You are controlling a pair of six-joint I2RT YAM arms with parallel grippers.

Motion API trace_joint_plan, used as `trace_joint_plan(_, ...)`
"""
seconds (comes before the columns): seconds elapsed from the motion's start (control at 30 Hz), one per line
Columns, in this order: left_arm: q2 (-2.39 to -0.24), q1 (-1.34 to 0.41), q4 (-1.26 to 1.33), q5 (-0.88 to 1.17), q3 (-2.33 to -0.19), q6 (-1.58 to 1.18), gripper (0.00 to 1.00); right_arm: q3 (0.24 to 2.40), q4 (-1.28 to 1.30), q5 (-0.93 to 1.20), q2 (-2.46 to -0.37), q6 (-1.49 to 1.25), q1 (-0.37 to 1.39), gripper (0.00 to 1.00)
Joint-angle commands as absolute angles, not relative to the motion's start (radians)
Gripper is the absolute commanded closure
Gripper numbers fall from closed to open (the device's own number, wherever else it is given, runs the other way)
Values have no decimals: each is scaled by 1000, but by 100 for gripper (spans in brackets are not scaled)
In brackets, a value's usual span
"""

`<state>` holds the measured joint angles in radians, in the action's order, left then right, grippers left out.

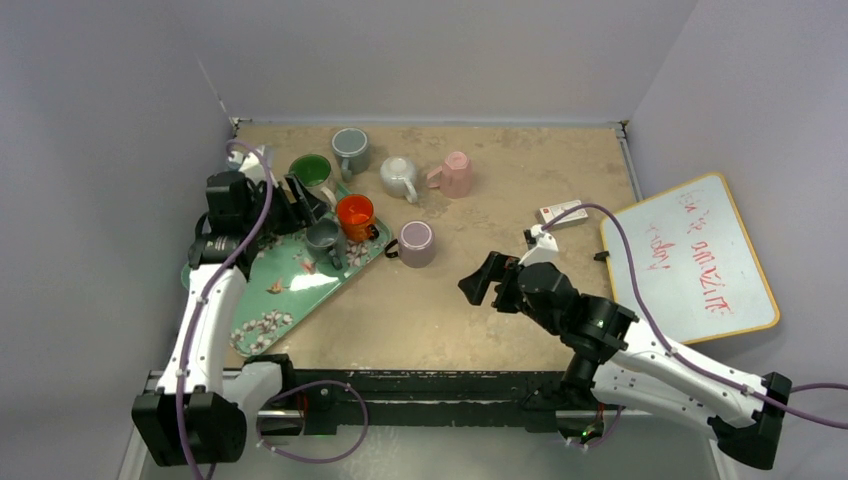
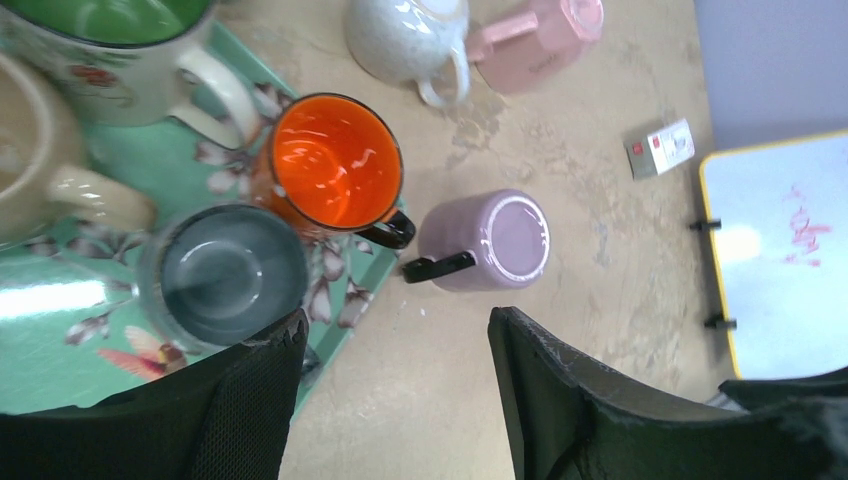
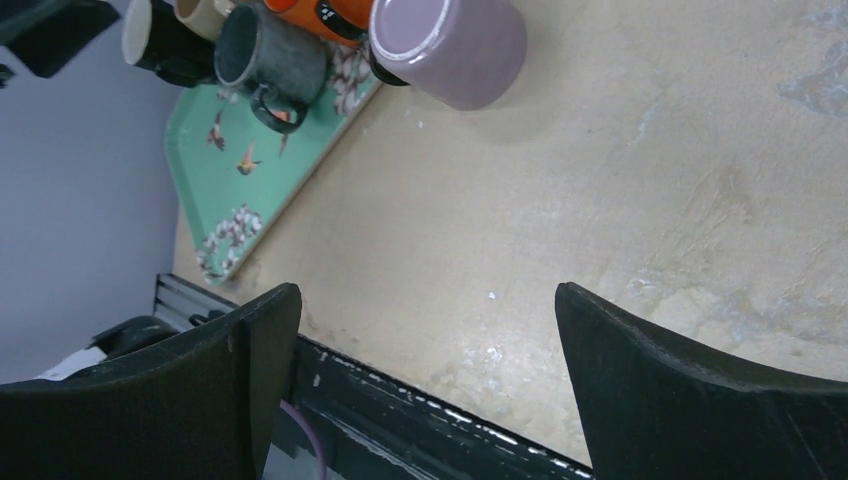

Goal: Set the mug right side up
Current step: Turn over the cup at the center of the board.

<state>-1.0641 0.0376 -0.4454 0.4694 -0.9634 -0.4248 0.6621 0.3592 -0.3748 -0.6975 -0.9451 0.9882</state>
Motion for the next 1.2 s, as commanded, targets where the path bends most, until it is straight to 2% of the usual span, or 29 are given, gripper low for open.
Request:
trace_joint_plan(0.0, -1125, -122, -463, 449, -1071, -345, 35, 652, 316, -381, -647, -970, 991, 1)
trace_joint_plan(0.27, -1320, -273, -363, 416, -1117, -374, 34, 652, 354, -385, -602, -988, 990, 1)
trace_joint_plan(0.6, -1540, -370, -252, 403, -1119, -365, 32, 644, 395, -398, -554, -1004, 991, 1)
trace_joint_plan(0.97, -1659, -396, -159, 459, -1112, -386, 32, 649, 421, -398, -536, -1004, 991, 1)
trace_joint_plan(1.17, -1649, -426, -156, 474, -1086, -404, 32, 647, 444, -397, -522, -1007, 991, 1)
